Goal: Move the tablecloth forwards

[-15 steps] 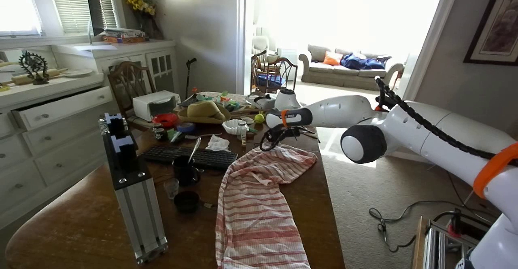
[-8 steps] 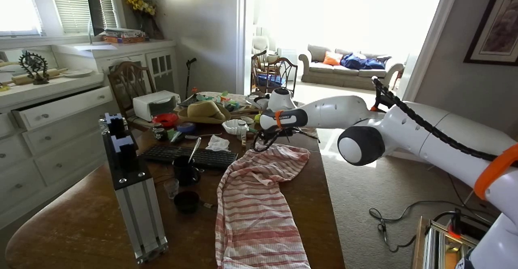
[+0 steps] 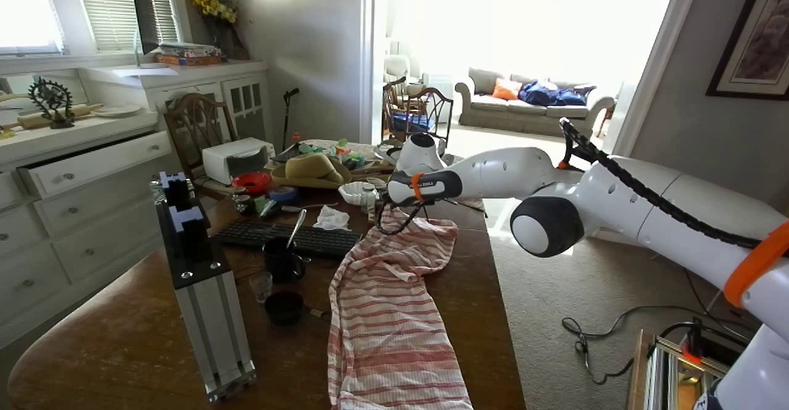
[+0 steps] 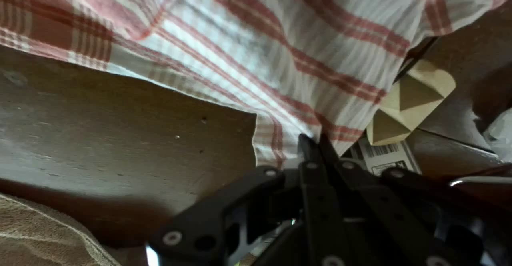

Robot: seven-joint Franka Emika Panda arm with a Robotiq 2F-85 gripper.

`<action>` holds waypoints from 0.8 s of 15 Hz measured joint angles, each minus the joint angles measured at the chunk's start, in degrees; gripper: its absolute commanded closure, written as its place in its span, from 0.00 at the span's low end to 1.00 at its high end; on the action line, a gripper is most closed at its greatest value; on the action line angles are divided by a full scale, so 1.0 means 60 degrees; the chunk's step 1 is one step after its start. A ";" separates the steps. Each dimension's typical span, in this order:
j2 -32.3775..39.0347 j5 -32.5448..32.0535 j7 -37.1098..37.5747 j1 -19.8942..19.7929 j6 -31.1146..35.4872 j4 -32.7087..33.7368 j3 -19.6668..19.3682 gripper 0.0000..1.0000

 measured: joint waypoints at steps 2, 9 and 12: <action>-0.0001 -0.0006 0.0383 0.0093 0.0189 0.0000 -0.0150 0.99; -0.0007 -0.0133 0.2621 0.0507 0.0817 0.0018 -0.1315 0.99; -0.0008 -0.0208 0.3497 0.0652 0.1319 0.0023 -0.1762 0.65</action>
